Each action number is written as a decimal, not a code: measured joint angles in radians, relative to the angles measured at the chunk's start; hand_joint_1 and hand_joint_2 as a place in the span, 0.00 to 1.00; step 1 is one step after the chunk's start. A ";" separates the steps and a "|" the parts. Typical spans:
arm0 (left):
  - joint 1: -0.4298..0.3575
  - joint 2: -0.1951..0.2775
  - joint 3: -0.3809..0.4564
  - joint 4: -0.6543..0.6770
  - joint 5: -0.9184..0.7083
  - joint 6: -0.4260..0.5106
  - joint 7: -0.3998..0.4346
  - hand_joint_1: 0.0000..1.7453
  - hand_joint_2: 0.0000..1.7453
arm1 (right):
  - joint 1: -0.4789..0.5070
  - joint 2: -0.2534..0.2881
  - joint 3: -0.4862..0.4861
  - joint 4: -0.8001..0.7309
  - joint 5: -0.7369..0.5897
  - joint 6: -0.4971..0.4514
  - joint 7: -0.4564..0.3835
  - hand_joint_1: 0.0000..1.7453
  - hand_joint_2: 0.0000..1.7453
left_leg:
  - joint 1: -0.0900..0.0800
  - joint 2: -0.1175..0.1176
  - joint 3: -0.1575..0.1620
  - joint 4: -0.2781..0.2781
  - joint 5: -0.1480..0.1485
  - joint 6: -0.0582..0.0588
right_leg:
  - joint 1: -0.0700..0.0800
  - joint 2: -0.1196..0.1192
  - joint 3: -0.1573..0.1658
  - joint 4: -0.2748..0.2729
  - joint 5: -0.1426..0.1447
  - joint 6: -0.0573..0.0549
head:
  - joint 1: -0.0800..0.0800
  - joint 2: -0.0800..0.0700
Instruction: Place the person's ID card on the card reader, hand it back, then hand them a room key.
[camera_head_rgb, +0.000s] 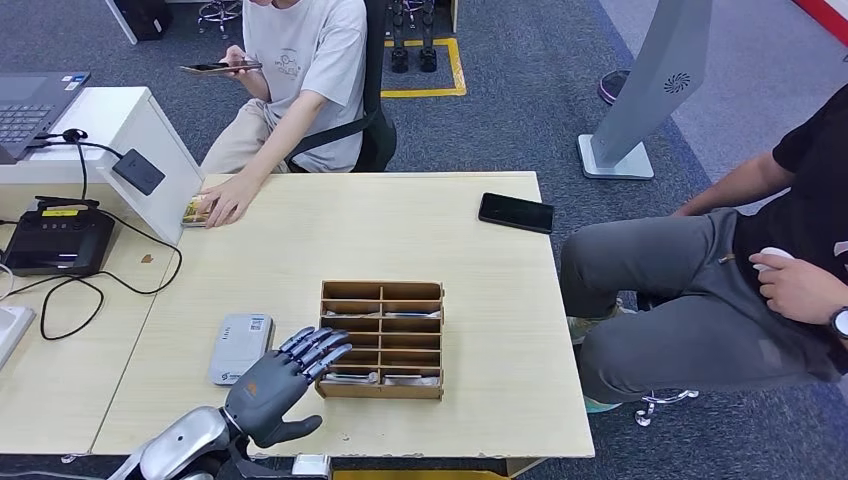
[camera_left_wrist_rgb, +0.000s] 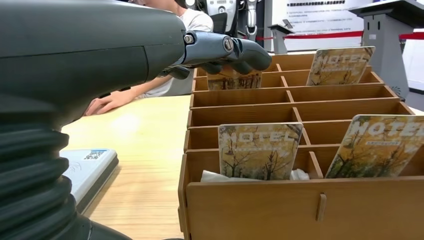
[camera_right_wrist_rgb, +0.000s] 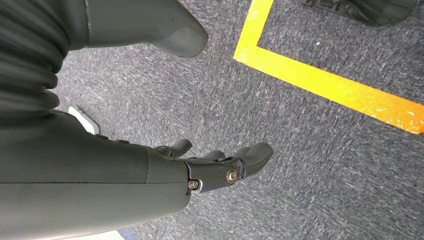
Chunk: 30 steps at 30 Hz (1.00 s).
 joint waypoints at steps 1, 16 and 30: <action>-0.001 0.001 -0.002 0.002 0.000 0.000 0.000 0.00 1.00 | -0.001 0.000 -0.002 0.000 0.000 0.000 0.000 0.00 1.00 | 0.000 0.000 0.000 0.000 0.000 0.000 | 0.000 0.000 0.000 0.000 0.000 0.000 | 0.000 0.000; -0.007 0.005 -0.008 0.007 0.001 0.000 0.000 0.00 1.00 | -0.002 0.000 -0.009 0.000 0.000 0.000 0.000 0.00 1.00 | 0.000 0.000 0.000 0.000 0.000 0.000 | 0.000 0.000 0.000 0.000 0.000 0.000 | 0.000 0.000; -0.013 0.004 -0.024 0.009 0.042 -0.020 -0.020 0.00 1.00 | -0.002 0.000 -0.016 0.000 0.000 0.001 0.000 0.00 1.00 | 0.000 0.000 0.000 0.000 0.000 0.000 | 0.000 0.000 0.000 0.000 0.000 0.000 | 0.000 0.000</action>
